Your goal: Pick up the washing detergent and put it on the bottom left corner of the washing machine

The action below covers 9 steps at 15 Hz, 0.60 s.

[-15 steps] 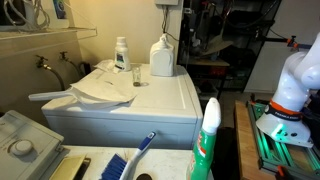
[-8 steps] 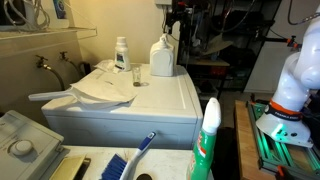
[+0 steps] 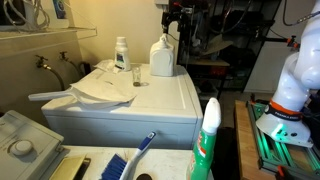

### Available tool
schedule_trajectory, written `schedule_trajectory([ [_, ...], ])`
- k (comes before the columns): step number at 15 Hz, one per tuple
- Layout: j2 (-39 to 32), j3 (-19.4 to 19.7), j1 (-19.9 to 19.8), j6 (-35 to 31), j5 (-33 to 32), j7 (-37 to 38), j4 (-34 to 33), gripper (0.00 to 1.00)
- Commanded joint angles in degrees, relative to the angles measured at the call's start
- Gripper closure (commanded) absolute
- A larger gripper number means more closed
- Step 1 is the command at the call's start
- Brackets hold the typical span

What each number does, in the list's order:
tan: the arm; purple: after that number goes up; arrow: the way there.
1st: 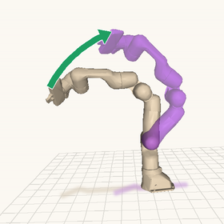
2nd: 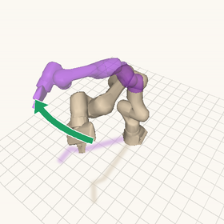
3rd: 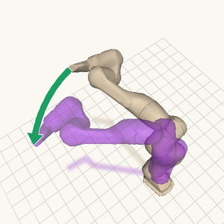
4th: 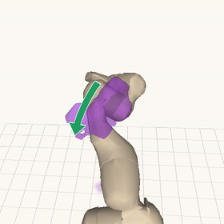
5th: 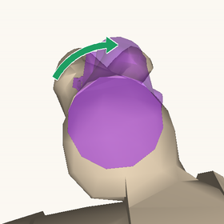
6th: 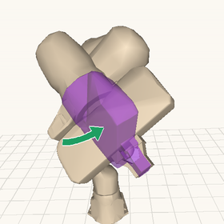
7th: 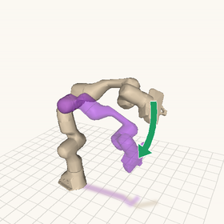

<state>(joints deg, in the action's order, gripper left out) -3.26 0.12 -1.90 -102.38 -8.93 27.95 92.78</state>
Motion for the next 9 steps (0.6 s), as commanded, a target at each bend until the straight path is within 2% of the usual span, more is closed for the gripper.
schedule_trajectory([
  [1,-4.44,2.22,-0.53,-0.62,1.07,8.51,-4.7,0.0],
  [9,-14.82,6.09,-0.14,-5.09,0.66,29.65,-15.78,0.0],
])
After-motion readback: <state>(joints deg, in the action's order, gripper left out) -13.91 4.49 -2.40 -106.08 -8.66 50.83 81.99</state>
